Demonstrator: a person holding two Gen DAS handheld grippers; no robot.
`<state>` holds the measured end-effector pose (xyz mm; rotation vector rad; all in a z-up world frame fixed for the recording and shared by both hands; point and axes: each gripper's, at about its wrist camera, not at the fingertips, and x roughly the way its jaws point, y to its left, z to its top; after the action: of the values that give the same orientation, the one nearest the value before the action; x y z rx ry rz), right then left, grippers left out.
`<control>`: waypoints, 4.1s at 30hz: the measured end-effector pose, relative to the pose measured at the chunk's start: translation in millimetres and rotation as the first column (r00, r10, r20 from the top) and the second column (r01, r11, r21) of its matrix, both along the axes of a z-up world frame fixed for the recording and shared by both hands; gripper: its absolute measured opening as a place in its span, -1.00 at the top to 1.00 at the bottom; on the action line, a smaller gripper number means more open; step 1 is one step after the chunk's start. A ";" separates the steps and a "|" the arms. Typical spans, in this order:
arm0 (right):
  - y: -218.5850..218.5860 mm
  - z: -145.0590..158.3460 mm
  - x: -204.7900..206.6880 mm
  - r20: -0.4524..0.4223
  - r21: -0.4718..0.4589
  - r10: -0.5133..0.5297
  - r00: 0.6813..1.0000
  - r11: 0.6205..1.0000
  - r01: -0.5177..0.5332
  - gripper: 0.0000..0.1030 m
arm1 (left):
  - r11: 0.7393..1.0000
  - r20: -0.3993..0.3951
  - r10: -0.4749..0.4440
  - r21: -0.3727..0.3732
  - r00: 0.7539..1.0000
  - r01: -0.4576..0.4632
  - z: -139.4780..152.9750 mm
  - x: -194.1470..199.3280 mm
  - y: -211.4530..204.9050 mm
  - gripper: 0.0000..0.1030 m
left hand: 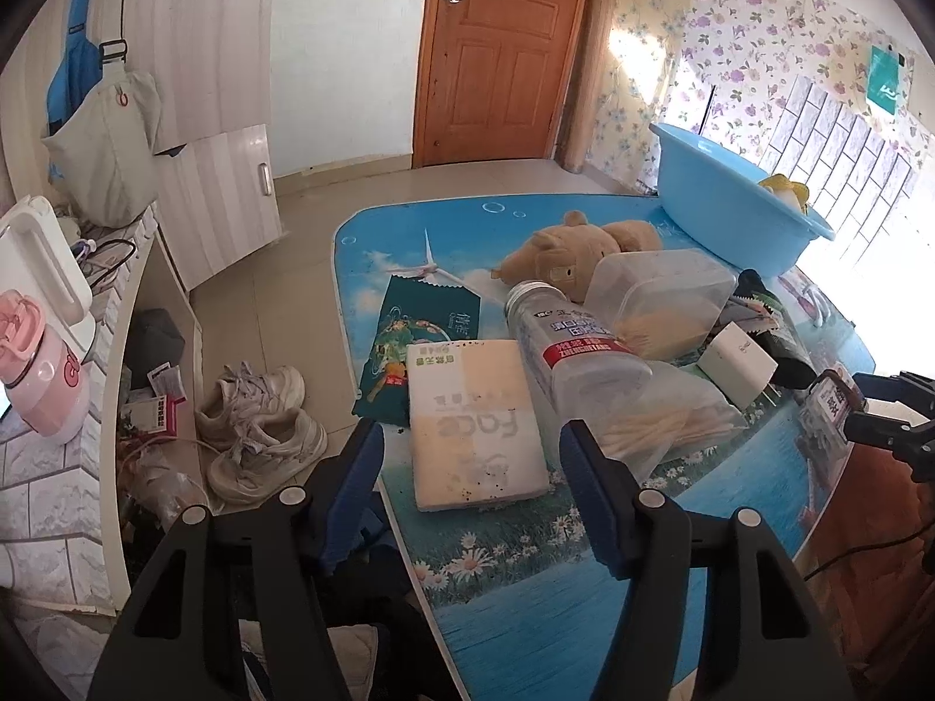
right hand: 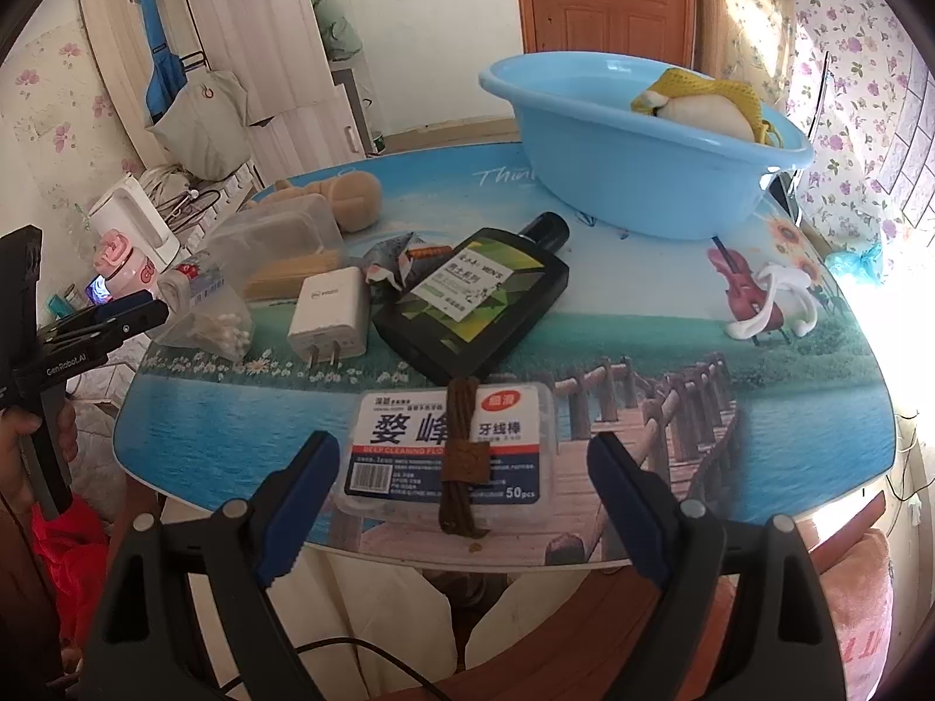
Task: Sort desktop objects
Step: 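Grasp white floss-pick box with right tool while left tool grasps 'face' tissue pack, then carry floss-pick box and tissue pack with both tools over the blue basin, then open both tools to drop floss-pick box and tissue pack into the basin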
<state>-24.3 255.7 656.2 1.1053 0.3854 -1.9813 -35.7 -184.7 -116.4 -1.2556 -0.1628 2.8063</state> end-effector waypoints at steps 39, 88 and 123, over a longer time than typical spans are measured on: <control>6.1 -4.0 -5.7 -0.064 0.038 -0.007 0.998 0.999 0.010 -0.60 | 0.992 0.044 0.015 -0.126 0.999 -0.009 -5.7 32.3 34.6 0.12; 38.7 85.6 -166.5 -0.182 -0.203 -0.031 0.983 0.979 -0.007 -0.57 | 0.943 -0.141 -0.328 0.008 0.934 0.332 105.2 -165.7 253.5 -0.30; 51.7 38.0 -110.0 -0.181 -0.140 -0.223 0.958 0.970 0.200 -0.22 | 0.984 -0.126 -0.144 0.082 0.982 0.155 55.8 -11.8 103.6 -0.82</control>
<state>-134.3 307.4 694.2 0.9091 0.2532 -2.2812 -47.6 -81.0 -60.6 -1.0318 -0.1806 2.7016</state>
